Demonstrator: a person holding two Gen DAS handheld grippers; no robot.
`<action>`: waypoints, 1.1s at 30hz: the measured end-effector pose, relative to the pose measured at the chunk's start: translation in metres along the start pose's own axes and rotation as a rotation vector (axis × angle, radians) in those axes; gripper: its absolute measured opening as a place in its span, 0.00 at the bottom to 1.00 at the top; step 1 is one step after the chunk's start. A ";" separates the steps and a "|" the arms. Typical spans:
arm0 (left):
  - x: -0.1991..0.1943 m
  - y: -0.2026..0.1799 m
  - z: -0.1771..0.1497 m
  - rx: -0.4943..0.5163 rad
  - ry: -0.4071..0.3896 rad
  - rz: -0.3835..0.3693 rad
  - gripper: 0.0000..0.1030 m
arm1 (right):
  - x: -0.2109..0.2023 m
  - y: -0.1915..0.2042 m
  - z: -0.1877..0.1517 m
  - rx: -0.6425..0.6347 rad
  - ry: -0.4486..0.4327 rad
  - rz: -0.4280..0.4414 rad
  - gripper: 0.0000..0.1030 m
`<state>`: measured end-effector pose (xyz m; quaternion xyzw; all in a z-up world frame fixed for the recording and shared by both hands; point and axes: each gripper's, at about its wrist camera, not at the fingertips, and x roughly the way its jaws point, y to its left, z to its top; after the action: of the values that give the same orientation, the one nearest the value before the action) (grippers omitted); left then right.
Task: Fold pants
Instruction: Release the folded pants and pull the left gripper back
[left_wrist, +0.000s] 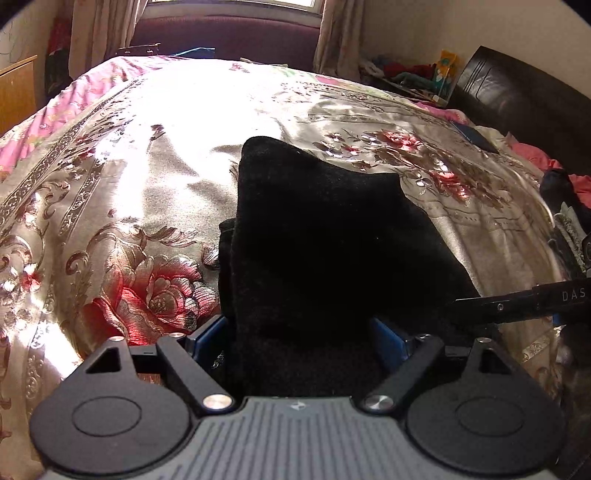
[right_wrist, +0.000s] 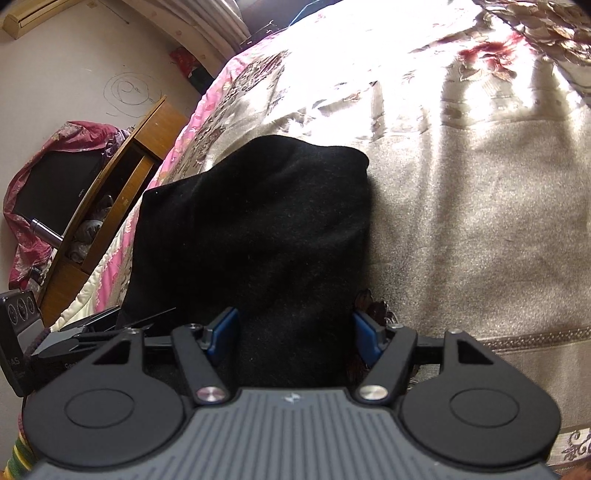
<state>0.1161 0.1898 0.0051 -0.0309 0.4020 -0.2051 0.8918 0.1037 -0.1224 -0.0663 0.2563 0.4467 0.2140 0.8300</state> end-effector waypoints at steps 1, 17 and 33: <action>0.002 0.001 0.000 -0.009 0.005 0.003 1.00 | 0.004 0.000 0.001 -0.001 0.008 0.007 0.67; 0.000 0.029 0.014 0.012 -0.042 0.024 0.92 | 0.053 0.046 0.030 -0.002 -0.005 0.057 0.61; -0.023 0.058 0.031 -0.007 -0.097 0.246 0.93 | 0.034 0.092 0.039 -0.180 -0.136 -0.023 0.60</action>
<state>0.1452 0.2479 0.0297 0.0056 0.3597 -0.0907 0.9286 0.1424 -0.0401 -0.0124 0.1894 0.3711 0.2257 0.8806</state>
